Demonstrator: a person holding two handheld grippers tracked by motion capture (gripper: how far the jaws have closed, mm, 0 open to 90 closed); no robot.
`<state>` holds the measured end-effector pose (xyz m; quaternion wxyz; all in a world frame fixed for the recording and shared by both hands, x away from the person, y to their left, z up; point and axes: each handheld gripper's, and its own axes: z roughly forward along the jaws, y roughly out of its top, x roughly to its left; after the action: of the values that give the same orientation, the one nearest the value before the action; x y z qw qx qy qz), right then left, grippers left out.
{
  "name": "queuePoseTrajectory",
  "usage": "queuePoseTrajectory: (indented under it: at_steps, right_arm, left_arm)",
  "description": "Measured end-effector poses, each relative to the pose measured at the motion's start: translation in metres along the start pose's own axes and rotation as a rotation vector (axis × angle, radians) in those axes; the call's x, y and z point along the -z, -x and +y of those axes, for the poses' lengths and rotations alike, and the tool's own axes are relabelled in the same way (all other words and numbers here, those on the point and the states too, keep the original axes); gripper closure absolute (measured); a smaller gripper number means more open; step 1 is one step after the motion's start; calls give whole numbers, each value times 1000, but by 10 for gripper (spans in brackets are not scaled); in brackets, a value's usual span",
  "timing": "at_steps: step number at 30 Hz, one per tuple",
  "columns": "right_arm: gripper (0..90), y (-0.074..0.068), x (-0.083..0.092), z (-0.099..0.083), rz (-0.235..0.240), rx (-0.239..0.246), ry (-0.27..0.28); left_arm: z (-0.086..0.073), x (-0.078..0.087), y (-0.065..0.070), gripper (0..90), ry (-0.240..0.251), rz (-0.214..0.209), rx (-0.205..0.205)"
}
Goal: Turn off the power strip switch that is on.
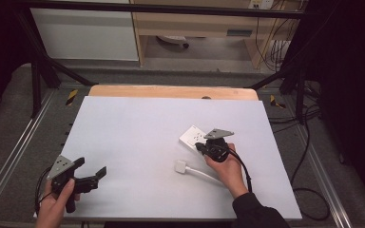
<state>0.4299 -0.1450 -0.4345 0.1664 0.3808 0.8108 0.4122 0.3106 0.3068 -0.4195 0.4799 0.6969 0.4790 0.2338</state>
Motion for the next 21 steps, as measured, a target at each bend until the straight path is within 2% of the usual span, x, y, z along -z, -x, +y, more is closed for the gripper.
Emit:
queuePoseTrajectory:
  at_steps: [14, 17, 21]
  right_arm:
    - [840, -2, 10, 4, 8, -5, 47]
    - [798, -2, 12, 5, 10, -6, 58]
    - [683, -3, 15, 6, 5, -7, 71]
  left_arm:
    - [0, 0, 0, 50, 0, -1, 0]
    - [0, 0, 0, 50, 1, -2, 2]
    - [0, 0, 0, 50, 2, -2, 2]
